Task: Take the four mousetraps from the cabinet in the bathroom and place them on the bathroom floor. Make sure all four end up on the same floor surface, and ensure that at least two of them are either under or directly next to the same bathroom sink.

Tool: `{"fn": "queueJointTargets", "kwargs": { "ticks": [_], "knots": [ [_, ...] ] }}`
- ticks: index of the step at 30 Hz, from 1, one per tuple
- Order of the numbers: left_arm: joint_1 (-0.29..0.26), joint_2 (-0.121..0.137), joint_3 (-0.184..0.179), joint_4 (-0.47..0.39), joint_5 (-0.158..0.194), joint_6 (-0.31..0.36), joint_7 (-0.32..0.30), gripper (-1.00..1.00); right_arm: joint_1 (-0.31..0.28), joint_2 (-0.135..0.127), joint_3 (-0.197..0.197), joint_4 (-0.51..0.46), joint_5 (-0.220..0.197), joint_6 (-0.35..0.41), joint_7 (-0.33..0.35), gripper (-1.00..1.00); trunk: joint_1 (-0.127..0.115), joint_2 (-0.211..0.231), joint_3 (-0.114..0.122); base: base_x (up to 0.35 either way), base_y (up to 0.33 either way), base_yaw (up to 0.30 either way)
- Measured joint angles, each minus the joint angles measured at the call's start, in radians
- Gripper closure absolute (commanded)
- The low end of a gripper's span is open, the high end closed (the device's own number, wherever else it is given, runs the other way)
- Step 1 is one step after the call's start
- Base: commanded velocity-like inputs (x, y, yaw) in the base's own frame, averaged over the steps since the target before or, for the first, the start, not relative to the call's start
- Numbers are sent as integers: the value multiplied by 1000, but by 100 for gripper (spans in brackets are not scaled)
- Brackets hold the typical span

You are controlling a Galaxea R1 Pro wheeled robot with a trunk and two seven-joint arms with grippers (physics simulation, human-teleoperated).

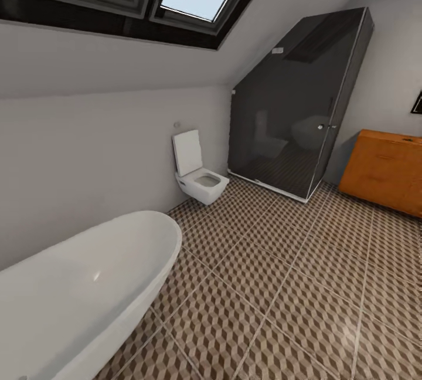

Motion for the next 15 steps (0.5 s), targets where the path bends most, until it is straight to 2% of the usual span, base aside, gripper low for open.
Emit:
{"fn": "queueJointTargets", "kwargs": {
  "ticks": [15],
  "knots": [
    [0, 0, 0, 0, 0, 0, 0, -100, 0, 0, -1, 0, -1, 0, 0, -100, 0, 0, -18, 0, 0, -195]
  ]
}}
